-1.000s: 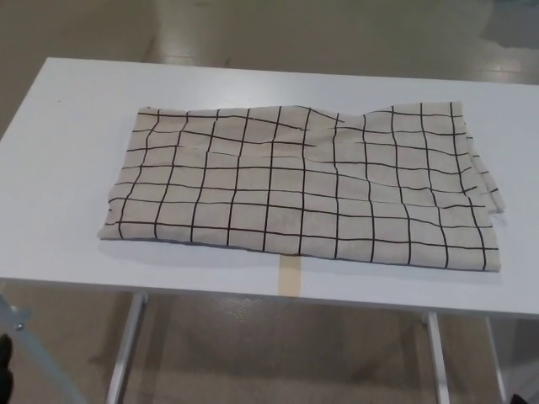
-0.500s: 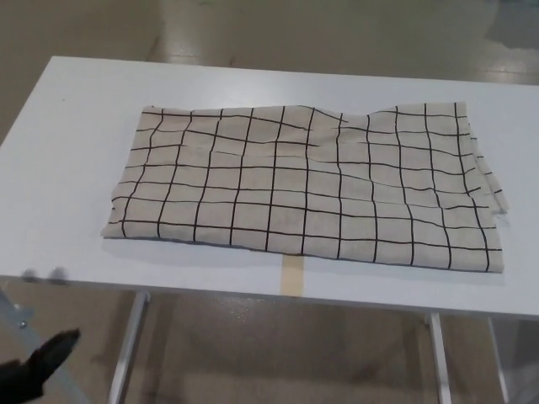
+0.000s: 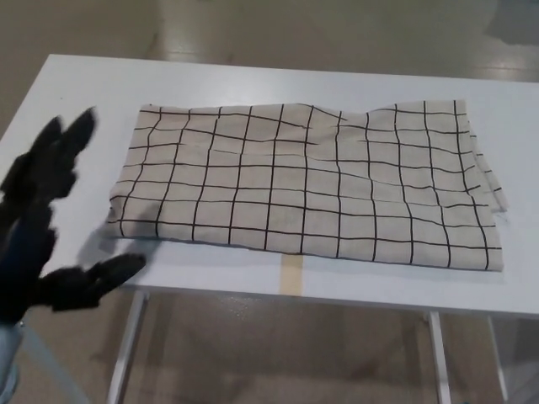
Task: Use the left hand to fold a white towel with checkered patterns in half.
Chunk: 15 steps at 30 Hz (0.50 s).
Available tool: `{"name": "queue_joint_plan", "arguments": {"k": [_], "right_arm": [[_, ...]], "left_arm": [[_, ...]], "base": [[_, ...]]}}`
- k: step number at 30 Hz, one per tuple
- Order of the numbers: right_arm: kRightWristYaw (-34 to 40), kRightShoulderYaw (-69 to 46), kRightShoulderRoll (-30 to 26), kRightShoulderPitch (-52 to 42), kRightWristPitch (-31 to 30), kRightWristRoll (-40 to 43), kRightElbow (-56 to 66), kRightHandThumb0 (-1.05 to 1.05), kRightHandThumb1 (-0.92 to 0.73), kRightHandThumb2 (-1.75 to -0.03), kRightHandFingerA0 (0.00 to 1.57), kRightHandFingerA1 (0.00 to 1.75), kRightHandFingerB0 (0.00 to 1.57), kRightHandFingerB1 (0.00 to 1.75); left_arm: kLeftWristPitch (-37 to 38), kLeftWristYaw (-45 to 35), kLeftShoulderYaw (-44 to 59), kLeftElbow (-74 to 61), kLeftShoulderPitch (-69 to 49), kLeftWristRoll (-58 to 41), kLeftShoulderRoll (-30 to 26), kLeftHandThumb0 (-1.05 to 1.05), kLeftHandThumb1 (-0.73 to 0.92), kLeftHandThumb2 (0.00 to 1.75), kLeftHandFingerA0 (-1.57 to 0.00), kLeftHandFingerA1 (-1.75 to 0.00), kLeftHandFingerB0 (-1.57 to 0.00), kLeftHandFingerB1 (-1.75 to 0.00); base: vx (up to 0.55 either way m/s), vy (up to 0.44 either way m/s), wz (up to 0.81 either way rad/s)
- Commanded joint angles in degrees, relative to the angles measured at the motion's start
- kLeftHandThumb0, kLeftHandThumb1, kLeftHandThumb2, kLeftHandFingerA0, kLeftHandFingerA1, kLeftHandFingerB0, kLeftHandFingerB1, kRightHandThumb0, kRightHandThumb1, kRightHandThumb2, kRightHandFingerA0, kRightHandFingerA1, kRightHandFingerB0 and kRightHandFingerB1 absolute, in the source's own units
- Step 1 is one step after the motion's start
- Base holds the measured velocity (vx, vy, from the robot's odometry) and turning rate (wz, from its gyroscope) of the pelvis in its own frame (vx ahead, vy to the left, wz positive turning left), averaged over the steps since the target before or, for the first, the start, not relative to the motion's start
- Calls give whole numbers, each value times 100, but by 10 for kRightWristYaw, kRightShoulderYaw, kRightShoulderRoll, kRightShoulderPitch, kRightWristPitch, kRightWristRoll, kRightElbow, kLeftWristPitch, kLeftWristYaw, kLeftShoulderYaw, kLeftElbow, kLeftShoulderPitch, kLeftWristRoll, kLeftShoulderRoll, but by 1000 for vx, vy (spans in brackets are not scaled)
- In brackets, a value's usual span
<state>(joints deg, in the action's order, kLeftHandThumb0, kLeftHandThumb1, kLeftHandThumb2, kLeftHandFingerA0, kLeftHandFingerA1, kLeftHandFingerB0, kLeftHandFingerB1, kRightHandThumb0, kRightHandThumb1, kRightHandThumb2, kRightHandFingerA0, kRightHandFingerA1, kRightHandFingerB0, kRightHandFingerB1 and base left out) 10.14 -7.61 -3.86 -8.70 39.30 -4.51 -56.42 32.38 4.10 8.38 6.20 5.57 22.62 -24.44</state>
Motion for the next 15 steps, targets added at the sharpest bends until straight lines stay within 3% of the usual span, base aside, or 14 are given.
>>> {"name": "queue_joint_plan", "arguments": {"k": [1,7,10,15], "right_arm": [[30,10,-18,-14,22,-26,-14,-46,-78,-66,19,30,10,22],[31,8,-15,-19,26,-21,-12,-46,-78,-66,19,29,10,22],[25,8,-17,-25,20,-20,-2,-45,-77,-66,19,29,10,22],[23,9,-15,-34,21,-19,0,-44,-78,-66,19,30,10,21]], "left_arm": [[-94,36,-167,182,159,290,-86,-55,36,72,0,-9,0,-18],[-126,28,-228,235,211,325,-96,-50,39,67,0,-6,-2,-20],[-136,32,-263,276,247,330,-91,-42,29,66,0,-11,0,-21],[-150,65,-317,335,290,351,-87,-33,26,67,0,-18,0,-27]], "base": [[0,0,0],[0,0,0],[0,0,0],[0,0,0]]}}
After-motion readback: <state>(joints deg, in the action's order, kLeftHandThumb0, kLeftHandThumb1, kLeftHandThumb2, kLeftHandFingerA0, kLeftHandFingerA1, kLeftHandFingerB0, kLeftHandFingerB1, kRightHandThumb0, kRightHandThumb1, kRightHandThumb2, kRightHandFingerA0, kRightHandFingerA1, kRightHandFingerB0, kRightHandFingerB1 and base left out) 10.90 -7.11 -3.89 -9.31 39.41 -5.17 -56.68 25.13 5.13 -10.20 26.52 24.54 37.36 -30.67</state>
